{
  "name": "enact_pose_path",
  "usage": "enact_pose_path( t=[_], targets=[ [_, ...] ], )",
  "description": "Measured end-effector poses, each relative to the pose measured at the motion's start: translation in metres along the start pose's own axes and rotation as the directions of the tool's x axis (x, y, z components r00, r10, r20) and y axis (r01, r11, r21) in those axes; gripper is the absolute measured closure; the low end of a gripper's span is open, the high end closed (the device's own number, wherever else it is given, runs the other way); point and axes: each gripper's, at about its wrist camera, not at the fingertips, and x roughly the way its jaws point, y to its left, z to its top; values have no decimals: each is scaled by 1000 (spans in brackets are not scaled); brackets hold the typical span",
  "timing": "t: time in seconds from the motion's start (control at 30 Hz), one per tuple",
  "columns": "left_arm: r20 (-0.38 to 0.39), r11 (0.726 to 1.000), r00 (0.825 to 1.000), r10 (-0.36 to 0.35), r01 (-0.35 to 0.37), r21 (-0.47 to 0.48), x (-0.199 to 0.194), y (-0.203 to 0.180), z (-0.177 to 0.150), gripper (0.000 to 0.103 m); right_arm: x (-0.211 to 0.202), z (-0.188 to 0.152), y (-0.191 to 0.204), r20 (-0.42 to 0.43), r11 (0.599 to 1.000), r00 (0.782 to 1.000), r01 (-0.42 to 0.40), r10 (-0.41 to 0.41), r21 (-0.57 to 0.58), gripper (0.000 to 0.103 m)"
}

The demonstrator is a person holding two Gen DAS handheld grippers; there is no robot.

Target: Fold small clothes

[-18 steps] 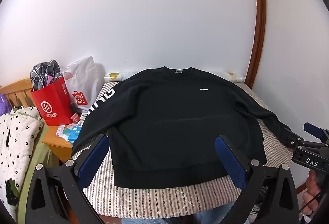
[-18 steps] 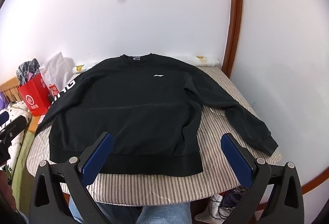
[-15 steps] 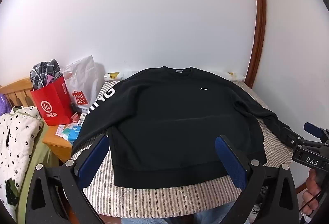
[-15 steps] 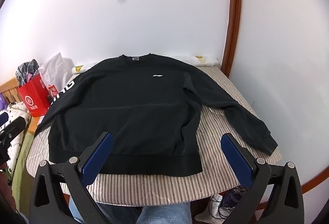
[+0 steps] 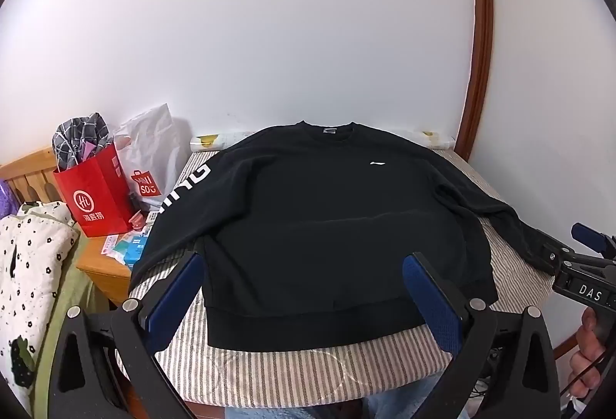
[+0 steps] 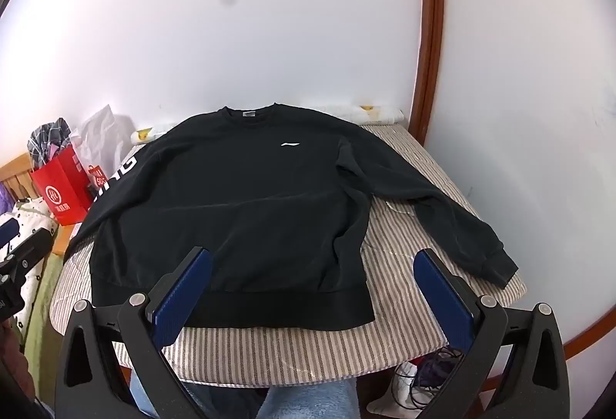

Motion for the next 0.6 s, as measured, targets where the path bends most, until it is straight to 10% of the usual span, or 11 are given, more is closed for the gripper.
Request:
enact_pose_path(
  t=[0.6],
  targets=[
    [4, 1000, 1000, -9, 9, -11, -2, 1, -4, 0, -6, 1, 1, 17, 1000, 1000, -6, 6, -3, 0]
  ],
)
